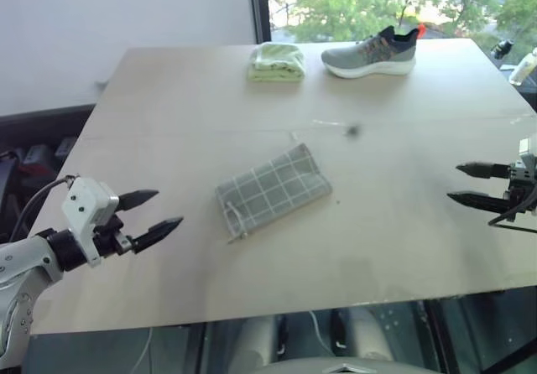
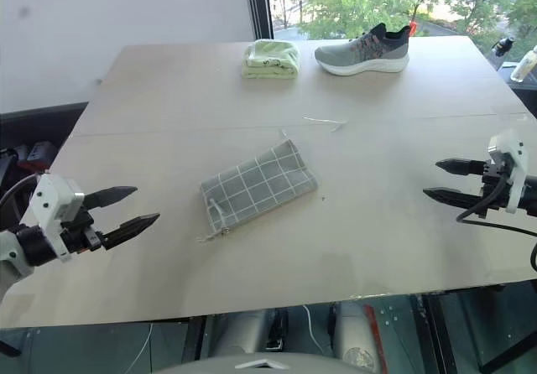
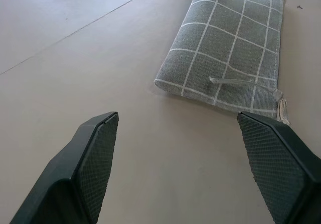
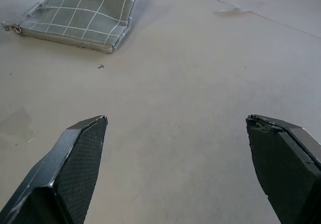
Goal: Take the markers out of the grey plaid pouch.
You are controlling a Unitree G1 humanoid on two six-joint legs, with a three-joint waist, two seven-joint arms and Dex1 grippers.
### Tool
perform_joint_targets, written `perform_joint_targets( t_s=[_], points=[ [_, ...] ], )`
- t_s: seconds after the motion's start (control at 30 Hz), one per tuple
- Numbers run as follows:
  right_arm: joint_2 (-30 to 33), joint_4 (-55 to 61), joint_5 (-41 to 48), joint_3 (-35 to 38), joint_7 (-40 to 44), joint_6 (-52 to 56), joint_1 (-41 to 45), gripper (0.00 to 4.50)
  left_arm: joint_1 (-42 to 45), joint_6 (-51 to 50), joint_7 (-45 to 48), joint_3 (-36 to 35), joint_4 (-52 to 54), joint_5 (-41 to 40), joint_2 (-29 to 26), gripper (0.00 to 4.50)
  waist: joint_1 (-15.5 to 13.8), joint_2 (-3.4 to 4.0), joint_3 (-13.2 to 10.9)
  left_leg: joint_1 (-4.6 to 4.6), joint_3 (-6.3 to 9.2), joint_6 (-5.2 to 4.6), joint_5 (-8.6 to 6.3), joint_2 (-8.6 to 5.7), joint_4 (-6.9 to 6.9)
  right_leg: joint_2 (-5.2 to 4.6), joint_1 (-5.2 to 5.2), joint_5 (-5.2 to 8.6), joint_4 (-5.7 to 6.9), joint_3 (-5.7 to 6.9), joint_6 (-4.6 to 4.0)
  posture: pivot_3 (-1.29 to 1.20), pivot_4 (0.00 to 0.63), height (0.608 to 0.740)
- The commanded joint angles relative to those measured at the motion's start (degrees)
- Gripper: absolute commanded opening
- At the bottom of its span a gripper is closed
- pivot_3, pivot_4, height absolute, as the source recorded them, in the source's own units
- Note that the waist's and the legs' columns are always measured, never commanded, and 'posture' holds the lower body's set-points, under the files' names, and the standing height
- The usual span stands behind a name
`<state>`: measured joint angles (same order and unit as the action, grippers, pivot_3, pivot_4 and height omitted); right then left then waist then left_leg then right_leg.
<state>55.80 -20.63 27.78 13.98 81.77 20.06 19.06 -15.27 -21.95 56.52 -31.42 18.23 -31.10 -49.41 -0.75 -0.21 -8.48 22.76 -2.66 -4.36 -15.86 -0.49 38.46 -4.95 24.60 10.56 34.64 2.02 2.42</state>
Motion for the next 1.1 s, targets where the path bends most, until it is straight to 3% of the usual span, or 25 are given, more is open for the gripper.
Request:
perform_joint_targets(
  t_s=[0.03, 0.73, 0.97, 1.1],
  points=[
    [1.3, 1.6, 0.8, 1.0, 1.0, 0.3, 0.5, 4.50, -0.1, 1.3, 0.7, -1.1, -0.5, 0.4, -0.3, 3.92, 0.0, 0.00, 0.0, 0.00, 0.00, 0.00, 0.00, 0.00, 0.00, 0.00, 0.00, 0.00, 0.00, -0.01, 0.00, 0.00, 0.150, 0.740],
    [2.8, 4.3, 1.7, 2.7, 1.3, 2.2, -1.7, 4.50, -0.3, 3.2, 3.7, 0.2, -2.5, 1.8, -0.6, 3.92, 0.0, 0.00, 0.0, 0.02, 0.00, 0.00, -0.01, 0.00, 0.00, -0.08, 0.07, -0.01, 0.04, -0.17, -0.01, 0.00, 0.150, 0.740],
    [3.0, 5.6, 2.3, 3.3, 0.8, 2.7, -2.6, 4.50, 0.2, 5.8, 3.5, 4.8, -2.1, 5.5, -0.1, 3.92, 0.0, 0.02, 0.0, 0.02, -0.01, 0.00, -0.01, 0.00, -0.01, -0.08, 0.09, -0.01, 0.08, -0.19, -0.02, 0.00, 0.150, 0.740],
    [0.9, 11.8, 4.7, 4.0, -1.3, 5.2, -5.3, 4.50, 0.1, 13.1, 1.1, 10.7, -2.4, 12.5, 1.7, 3.92, 0.0, 0.03, 0.0, 0.04, -0.04, 0.01, -0.02, 0.00, -0.05, -0.12, 0.12, -0.01, 0.05, -0.24, -0.02, 0.00, 0.150, 0.740]
  ],
)
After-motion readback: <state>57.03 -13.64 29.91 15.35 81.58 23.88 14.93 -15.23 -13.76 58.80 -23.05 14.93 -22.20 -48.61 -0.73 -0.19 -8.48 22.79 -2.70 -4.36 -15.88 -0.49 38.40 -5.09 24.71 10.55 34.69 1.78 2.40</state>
